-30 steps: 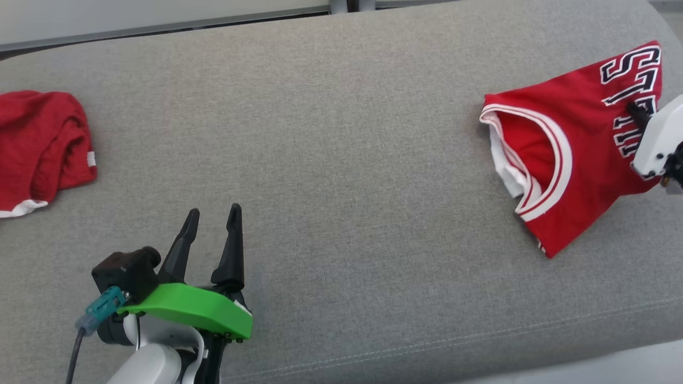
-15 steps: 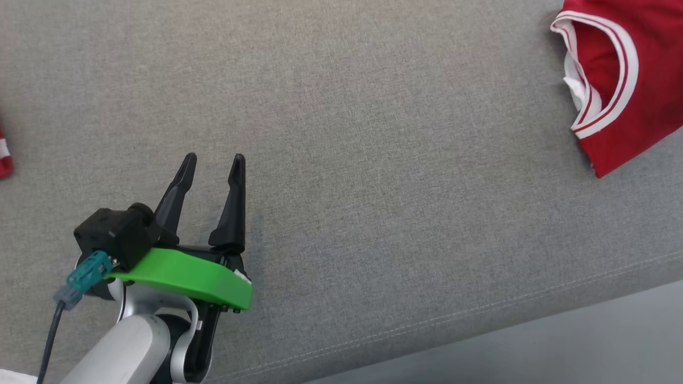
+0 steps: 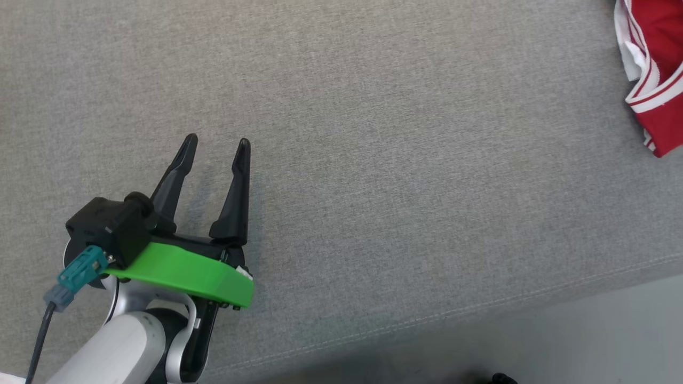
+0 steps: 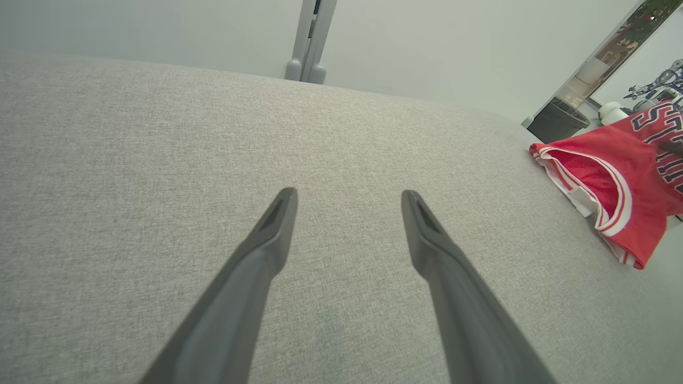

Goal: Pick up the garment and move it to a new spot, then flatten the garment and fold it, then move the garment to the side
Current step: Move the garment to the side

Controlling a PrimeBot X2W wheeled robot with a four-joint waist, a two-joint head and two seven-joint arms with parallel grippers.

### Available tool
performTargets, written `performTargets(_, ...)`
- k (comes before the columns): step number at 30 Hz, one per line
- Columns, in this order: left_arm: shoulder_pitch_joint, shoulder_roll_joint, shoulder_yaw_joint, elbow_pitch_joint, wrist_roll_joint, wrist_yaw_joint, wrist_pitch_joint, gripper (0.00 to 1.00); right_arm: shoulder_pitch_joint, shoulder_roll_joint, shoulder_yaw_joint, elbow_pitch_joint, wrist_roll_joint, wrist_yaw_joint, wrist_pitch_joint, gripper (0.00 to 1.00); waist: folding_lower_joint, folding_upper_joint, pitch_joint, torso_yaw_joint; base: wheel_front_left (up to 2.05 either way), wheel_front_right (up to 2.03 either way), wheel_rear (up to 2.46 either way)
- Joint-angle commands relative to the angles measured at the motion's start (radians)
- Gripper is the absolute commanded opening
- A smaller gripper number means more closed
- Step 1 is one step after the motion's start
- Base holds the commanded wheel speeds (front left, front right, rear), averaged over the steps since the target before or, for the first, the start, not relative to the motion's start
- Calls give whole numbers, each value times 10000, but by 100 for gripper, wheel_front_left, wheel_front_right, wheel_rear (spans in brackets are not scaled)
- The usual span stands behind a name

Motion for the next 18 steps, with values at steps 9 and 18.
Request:
performTargets(9,10,306,-7,-349,183,264,202,100,-203,475,109,1089,-563,-14,-625,100,-1,-1,261,177,0,0,0)
performTargets(18,87,308,-11,-359,148,353,216,100,96,838,317,1509,-438,-14,-839,100,-1,-1,104,-26,0,0,0)
